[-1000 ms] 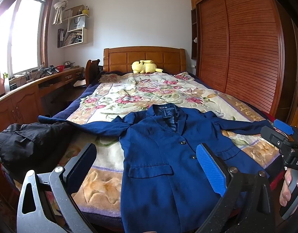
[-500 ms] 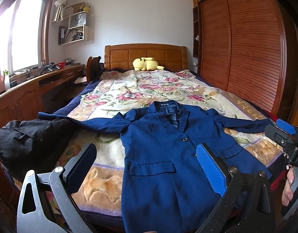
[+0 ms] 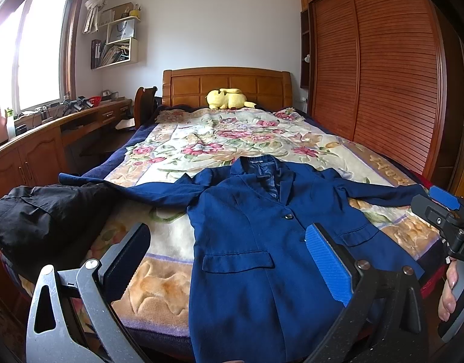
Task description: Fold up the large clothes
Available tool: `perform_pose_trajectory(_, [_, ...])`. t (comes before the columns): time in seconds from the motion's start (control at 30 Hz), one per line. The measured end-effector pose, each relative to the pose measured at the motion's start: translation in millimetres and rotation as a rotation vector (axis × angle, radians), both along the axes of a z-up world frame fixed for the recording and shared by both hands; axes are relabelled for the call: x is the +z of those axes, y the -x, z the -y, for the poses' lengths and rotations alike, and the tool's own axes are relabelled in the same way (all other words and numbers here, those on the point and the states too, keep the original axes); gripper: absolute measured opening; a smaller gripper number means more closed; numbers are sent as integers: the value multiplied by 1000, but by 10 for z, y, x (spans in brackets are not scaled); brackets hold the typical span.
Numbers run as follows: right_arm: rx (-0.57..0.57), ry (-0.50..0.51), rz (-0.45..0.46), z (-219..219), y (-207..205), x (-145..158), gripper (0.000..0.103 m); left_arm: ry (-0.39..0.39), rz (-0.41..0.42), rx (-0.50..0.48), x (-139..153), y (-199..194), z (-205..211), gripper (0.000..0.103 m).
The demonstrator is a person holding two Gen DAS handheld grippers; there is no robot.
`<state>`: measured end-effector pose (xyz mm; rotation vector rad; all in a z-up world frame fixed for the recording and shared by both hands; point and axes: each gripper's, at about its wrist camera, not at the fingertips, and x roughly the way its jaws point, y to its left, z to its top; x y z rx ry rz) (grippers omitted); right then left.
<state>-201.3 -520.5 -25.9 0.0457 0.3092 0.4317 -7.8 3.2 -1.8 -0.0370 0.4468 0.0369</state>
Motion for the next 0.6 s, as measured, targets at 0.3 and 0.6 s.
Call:
perform_pose_trajectory(0.3, [5, -1, 1, 1, 11, 15, 103, 1, -1, -3, -11, 1, 4, 103])
perform_pose_trajectory(0.6, [11, 0, 11, -7, 34, 26, 103, -1, 1, -3, -14, -10, 19, 103])
